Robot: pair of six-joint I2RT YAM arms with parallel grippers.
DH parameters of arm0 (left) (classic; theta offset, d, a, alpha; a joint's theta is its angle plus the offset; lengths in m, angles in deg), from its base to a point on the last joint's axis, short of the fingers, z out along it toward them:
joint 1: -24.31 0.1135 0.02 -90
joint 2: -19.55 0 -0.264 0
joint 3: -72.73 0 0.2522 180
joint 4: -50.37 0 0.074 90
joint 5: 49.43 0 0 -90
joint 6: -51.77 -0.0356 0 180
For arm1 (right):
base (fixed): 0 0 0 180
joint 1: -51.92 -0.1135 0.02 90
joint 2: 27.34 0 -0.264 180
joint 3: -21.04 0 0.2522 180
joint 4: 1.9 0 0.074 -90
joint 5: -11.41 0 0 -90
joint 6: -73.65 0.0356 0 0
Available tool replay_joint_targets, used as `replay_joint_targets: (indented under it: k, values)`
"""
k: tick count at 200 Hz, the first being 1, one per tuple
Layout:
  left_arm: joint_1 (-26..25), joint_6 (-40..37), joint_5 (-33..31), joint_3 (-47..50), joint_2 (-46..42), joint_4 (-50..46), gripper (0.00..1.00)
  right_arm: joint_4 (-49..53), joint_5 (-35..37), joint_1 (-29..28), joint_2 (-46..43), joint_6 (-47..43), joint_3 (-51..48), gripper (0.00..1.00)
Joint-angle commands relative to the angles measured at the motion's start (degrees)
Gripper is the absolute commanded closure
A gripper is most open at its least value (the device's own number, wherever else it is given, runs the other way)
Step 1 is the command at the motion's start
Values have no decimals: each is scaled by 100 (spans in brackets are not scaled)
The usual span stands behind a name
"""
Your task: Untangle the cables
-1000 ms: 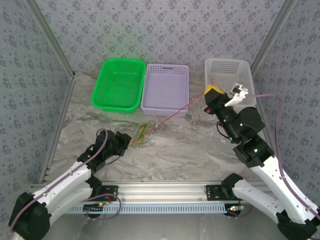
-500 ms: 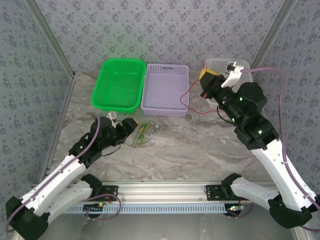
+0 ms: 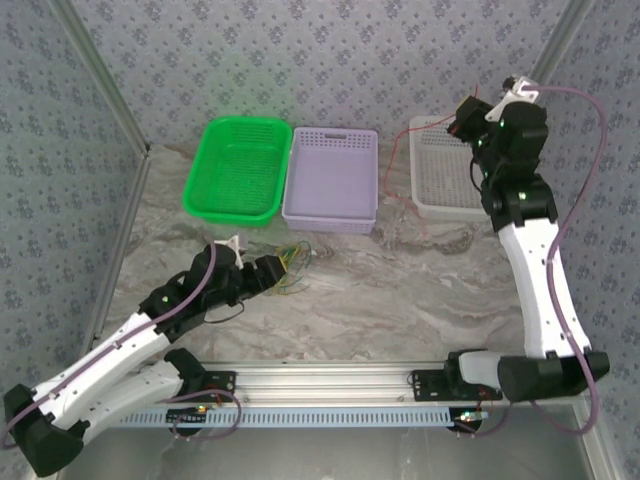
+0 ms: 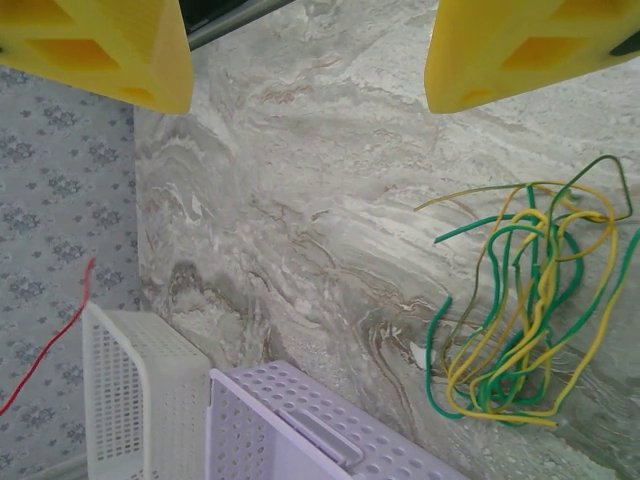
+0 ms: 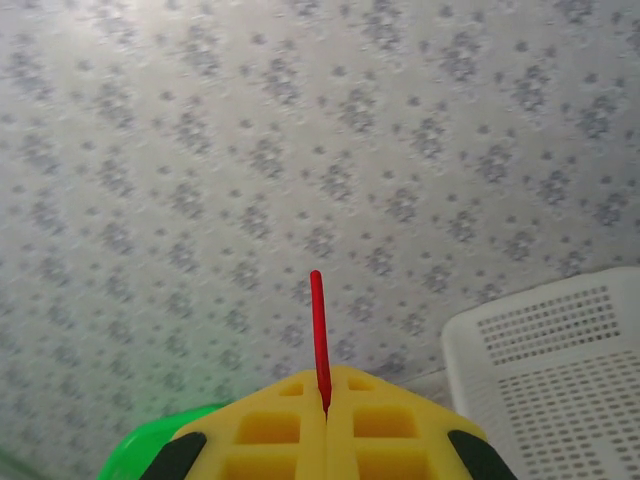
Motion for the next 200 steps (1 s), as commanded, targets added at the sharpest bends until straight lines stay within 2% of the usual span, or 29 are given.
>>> replay_joint_targets:
  k: [1,41,71,133,145,155,176,187,200]
  values:
    - [-36,-252,-220,-7,-262,-321,37,-278,-235,354,443,188,469,100]
    - [-38,-357,-352,25,-394,-595,36,-258,159,792,1222,148,858,100]
    - [-34,-373,-394,143,-329,-472,37,-305,65,1069,1970,167,1133,100]
    - [44,-502,-344,109,120,-354,37,879,664,1056,3846,235,2618,100]
    - [106,-538,-327,99,191,-356,37,1254,509,1058,4367,170,3160,77]
    - [174,-557,-265,97,261,-344,37,1702,383,1053,4796,114,3766,63]
    - [334,-562,-50,134,374,-241,37,2659,423,1023,5441,52,4858,45]
    - [409,-549,31,155,399,-190,37,2736,479,997,5444,37,4887,37]
    - [451,-549,88,161,409,-142,37,2742,472,986,5320,4,4765,33]
